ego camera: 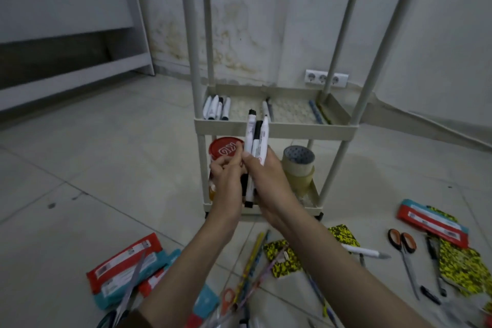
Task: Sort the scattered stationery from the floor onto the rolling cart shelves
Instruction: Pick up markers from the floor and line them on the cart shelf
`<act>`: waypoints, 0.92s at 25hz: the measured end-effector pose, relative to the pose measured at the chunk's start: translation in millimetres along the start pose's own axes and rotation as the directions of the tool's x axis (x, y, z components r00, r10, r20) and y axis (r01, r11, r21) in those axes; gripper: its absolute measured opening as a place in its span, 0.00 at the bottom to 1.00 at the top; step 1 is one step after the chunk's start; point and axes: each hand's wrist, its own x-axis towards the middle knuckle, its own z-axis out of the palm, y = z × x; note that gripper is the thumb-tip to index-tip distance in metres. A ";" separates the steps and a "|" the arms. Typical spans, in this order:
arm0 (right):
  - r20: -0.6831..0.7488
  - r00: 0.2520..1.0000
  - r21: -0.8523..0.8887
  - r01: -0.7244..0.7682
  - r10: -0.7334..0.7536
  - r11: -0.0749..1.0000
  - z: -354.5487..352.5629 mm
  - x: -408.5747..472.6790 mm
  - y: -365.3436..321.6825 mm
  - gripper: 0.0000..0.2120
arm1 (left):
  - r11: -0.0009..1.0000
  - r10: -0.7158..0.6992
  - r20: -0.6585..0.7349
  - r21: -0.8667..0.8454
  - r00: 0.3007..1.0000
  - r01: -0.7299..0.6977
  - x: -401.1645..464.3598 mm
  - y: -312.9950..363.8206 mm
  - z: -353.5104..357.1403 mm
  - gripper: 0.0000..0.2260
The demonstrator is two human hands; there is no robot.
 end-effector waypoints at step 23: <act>-0.008 0.993 -0.595 -0.102 0.121 0.797 43.7 150.9 -57.3 0.27 | -0.216 0.543 0.452 0.889 0.707 -0.403 82.2 12.6 -58.7 0.39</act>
